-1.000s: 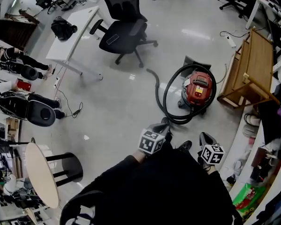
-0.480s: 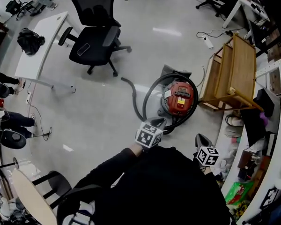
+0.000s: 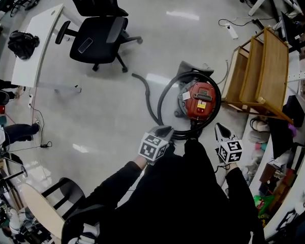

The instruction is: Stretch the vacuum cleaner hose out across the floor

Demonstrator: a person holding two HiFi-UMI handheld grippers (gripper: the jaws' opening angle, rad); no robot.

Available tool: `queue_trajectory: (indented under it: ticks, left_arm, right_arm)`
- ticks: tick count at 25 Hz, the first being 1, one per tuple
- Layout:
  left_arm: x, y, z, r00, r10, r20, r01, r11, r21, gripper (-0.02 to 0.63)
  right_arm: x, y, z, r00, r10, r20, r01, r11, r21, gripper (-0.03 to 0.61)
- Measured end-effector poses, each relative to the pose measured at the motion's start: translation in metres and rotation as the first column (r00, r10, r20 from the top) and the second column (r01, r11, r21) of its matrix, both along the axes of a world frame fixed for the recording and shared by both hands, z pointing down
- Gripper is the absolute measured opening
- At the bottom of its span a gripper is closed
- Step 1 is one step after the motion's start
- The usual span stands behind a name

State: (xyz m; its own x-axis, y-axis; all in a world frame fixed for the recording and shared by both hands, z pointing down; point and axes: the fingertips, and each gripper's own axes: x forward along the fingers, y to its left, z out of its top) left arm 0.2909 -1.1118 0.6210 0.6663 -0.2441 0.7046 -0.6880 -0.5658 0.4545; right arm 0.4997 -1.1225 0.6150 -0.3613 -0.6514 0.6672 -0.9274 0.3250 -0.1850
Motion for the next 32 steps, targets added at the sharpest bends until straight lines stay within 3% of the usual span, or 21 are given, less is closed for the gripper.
queue_trajectory:
  ticks: [4, 9, 12, 15, 20, 24, 29, 32]
  left_arm:
    - [0.001, -0.012, 0.008, 0.996, -0.083, 0.042, 0.084, 0.996, -0.014, 0.046]
    - [0.017, -0.019, 0.011, 0.973, -0.22, 0.065, 0.221, 0.975, -0.009, 0.045]
    - [0.029, -0.013, 0.028, 0.969, -0.233, 0.085, 0.235, 0.972, -0.01, 0.046]
    - [0.038, -0.005, 0.037, 0.958, -0.265, 0.11, 0.269, 0.963, -0.027, 0.046]
    - [0.036, -0.017, 0.07, 0.93, -0.348, 0.115, 0.355, 0.934, -0.048, 0.045]
    - [0.028, 0.001, 0.099, 0.897, -0.415, 0.153, 0.43, 0.9, -0.077, 0.046]
    - [0.016, 0.012, 0.13, 0.837, -0.514, 0.185, 0.54, 0.832, -0.129, 0.046]
    - [0.014, 0.011, 0.135, 0.829, -0.523, 0.197, 0.553, 0.819, -0.155, 0.044]
  right_arm:
    - [0.019, -0.074, 0.035, 0.999, -0.043, 0.03, 0.042, 0.999, 0.007, 0.017]
    - [0.054, -0.147, 0.104, 0.995, -0.046, 0.086, 0.049, 0.998, -0.028, 0.032]
    - [0.078, -0.182, 0.162, 0.997, -0.036, 0.072, 0.041, 0.997, -0.068, 0.16]
    - [0.095, -0.208, 0.217, 0.997, -0.081, 0.011, 0.081, 0.987, -0.138, 0.194]
    - [0.1, -0.258, 0.321, 0.967, -0.252, -0.036, 0.228, 0.921, -0.315, 0.329]
    - [0.094, -0.288, 0.374, 0.963, -0.269, -0.016, 0.243, 0.893, -0.38, 0.331]
    - [0.091, -0.309, 0.43, 0.959, -0.281, -0.023, 0.237, 0.848, -0.474, 0.33]
    - [0.092, -0.306, 0.44, 0.967, -0.253, -0.009, 0.211, 0.826, -0.522, 0.322]
